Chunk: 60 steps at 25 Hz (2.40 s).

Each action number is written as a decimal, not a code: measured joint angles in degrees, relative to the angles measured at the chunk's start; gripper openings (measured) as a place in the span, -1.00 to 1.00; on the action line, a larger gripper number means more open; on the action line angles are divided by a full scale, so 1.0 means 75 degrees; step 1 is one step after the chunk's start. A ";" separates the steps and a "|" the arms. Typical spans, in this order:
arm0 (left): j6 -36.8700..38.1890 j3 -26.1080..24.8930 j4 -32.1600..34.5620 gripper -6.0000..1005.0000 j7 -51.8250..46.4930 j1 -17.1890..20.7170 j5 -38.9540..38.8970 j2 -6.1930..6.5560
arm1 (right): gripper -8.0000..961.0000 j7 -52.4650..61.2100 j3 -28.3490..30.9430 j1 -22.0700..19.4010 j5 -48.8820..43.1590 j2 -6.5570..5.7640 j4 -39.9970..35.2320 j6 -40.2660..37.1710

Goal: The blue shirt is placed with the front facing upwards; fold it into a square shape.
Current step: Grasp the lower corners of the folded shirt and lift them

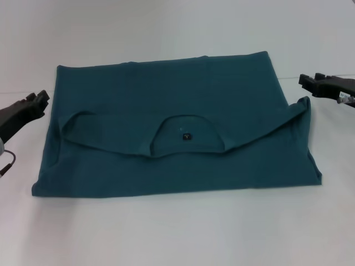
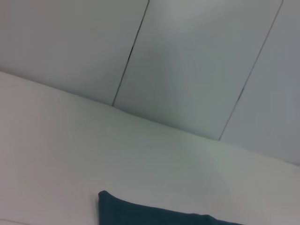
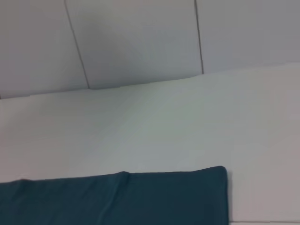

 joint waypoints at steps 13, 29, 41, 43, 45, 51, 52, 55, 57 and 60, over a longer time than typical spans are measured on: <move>0.0293 0.1602 -0.0626 0.15 -0.2626 0.0413 -0.0007 0.0446 | 0.60 0.1093 -0.0556 -0.0416 -0.0008 -0.0022 -0.0800 -0.0447; 0.3310 0.2535 -0.1312 0.77 -0.4446 0.1513 0.1247 0.1438 | 0.97 0.2570 -0.0865 -0.1709 -0.0561 0.0023 -0.2473 -0.3357; 0.3505 0.2557 -0.2331 0.77 -0.4835 0.1598 0.3063 0.1065 | 0.97 0.2591 -0.0868 -0.1785 -0.0690 0.0099 -0.2484 -0.3479; 0.3500 0.2558 -0.2448 0.77 -0.4893 0.1591 0.3204 0.1051 | 0.97 0.2581 -0.0870 -0.1774 -0.0691 0.0111 -0.2485 -0.3465; 0.3502 0.2560 -0.2521 0.77 -0.4887 0.1589 0.3282 0.1043 | 0.97 0.2572 -0.0873 -0.1759 -0.0691 0.0121 -0.2484 -0.3453; 0.3481 0.2562 -0.2594 0.77 -0.4802 0.1593 0.3501 0.1041 | 0.97 0.2561 -0.0875 -0.1738 -0.0692 0.0123 -0.2443 -0.3388; 0.3481 0.2563 -0.2585 0.77 -0.4807 0.1584 0.3543 0.1036 | 0.97 0.2562 -0.0875 -0.1737 -0.0692 0.0123 -0.2437 -0.3368; 0.3523 0.2562 -0.2560 0.77 -0.4884 0.1551 0.3667 0.1015 | 0.97 0.2562 -0.0883 -0.1728 -0.0692 0.0122 -0.2427 -0.3291; 0.3520 0.2564 -0.2544 0.77 -0.4936 0.1533 0.3783 0.0981 | 0.97 0.2559 -0.0888 -0.1712 -0.0692 0.0127 -0.2421 -0.3237; 0.3464 0.2571 -0.2522 0.77 -0.5001 0.1490 0.4040 0.0924 | 0.97 0.2558 -0.0896 -0.1663 -0.0750 0.0141 -0.2405 -0.3190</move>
